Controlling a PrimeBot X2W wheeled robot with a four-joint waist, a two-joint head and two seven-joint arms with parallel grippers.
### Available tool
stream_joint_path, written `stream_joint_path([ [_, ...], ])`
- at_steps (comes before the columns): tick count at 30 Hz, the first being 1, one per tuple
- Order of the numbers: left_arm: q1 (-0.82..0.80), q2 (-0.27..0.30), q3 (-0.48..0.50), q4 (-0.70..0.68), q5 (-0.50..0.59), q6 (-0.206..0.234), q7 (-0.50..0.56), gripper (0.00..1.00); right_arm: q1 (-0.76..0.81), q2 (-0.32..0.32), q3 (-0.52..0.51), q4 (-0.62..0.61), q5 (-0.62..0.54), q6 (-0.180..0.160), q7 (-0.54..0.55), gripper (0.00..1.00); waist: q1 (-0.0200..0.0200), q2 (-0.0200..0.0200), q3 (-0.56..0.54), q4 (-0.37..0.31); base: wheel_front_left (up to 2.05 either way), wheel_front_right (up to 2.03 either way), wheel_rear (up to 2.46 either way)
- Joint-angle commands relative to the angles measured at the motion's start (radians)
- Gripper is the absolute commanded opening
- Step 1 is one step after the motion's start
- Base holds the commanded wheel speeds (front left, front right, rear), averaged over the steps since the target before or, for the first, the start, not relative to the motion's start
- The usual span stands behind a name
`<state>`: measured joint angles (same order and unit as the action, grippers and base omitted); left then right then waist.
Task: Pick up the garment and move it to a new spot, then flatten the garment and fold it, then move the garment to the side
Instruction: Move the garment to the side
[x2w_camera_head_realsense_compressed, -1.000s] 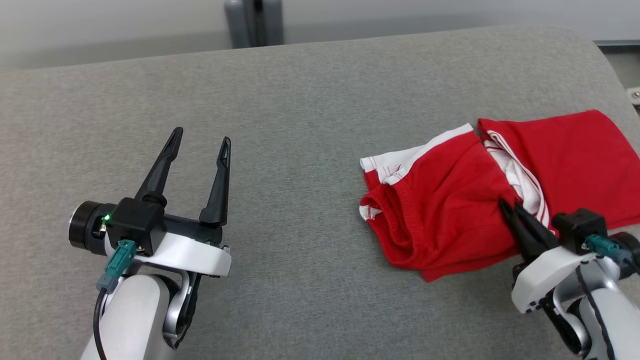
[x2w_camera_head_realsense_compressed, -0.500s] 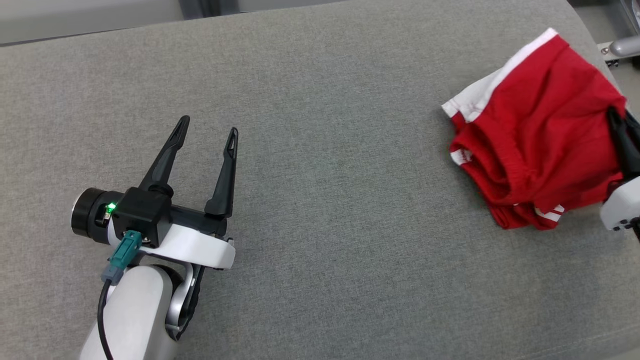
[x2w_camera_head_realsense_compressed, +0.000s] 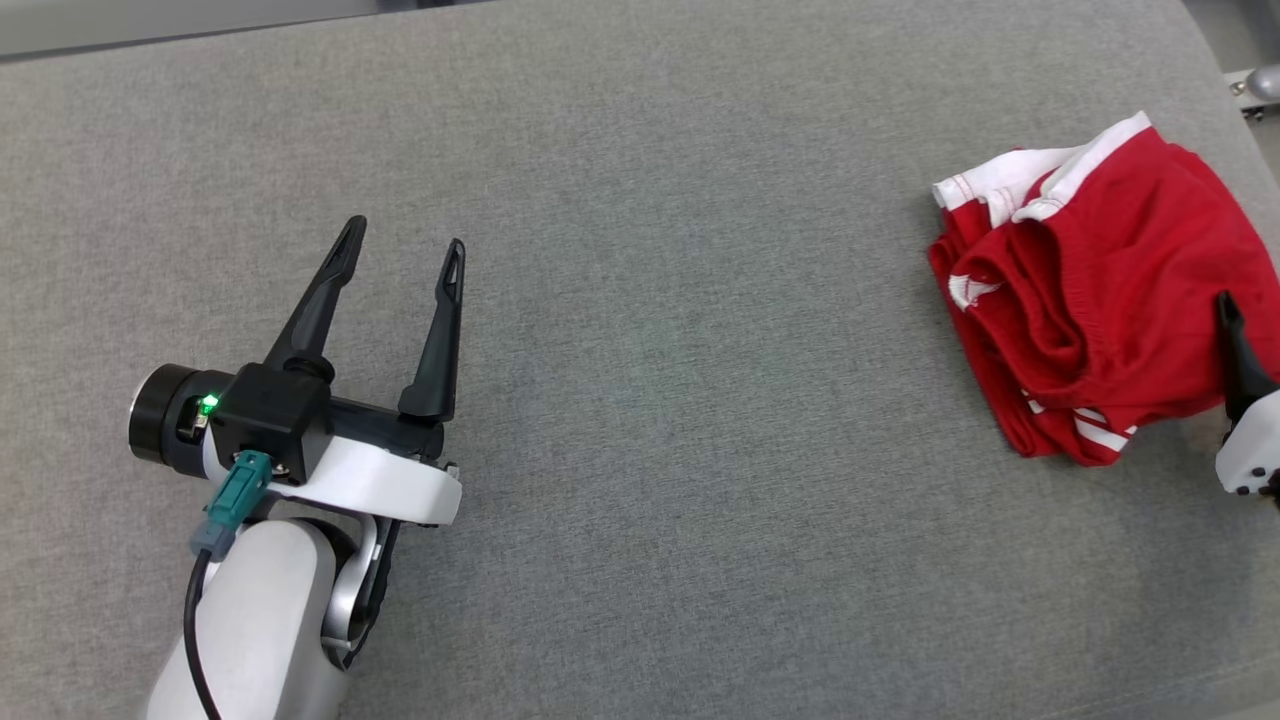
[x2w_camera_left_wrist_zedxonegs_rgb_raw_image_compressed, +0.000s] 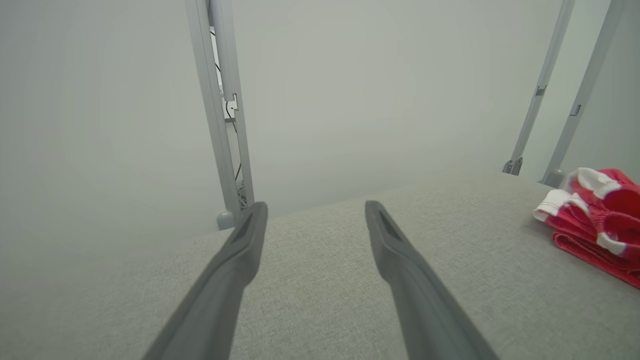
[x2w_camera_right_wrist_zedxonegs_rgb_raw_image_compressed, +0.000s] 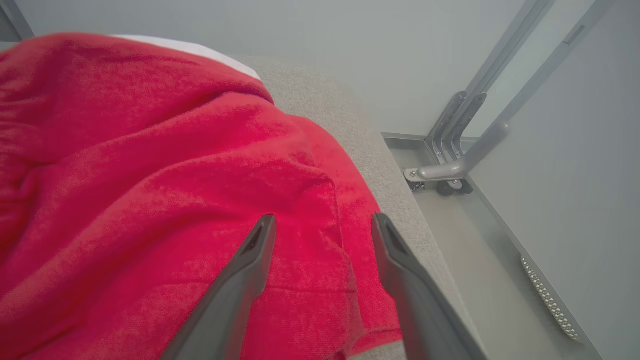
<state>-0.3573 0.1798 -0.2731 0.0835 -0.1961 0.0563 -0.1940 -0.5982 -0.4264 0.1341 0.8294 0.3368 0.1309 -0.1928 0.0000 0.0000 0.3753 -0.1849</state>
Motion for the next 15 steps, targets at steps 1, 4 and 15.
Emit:
stream_joint_path([
  [1,-0.007,0.011,0.007,0.002,-0.007,0.008,-0.002,1.00,0.007,0.007,-0.014,0.021,0.015,0.000,-0.018,1.00,0.0000,0.0000,-0.011,-0.012,0.00,0.00,0.00],
  [4,0.006,0.017,0.011,0.005,-0.012,0.013,0.002,1.00,0.039,0.019,-0.041,0.049,0.041,0.000,-0.033,1.00,0.0000,0.0000,-0.033,-0.027,0.00,0.00,0.00],
  [15,0.052,0.022,0.047,-0.018,-0.038,0.049,-0.007,1.00,0.188,0.094,-0.180,-0.241,0.061,0.000,-0.074,1.00,0.0000,0.0000,-0.110,-0.020,0.00,0.00,0.00],
])
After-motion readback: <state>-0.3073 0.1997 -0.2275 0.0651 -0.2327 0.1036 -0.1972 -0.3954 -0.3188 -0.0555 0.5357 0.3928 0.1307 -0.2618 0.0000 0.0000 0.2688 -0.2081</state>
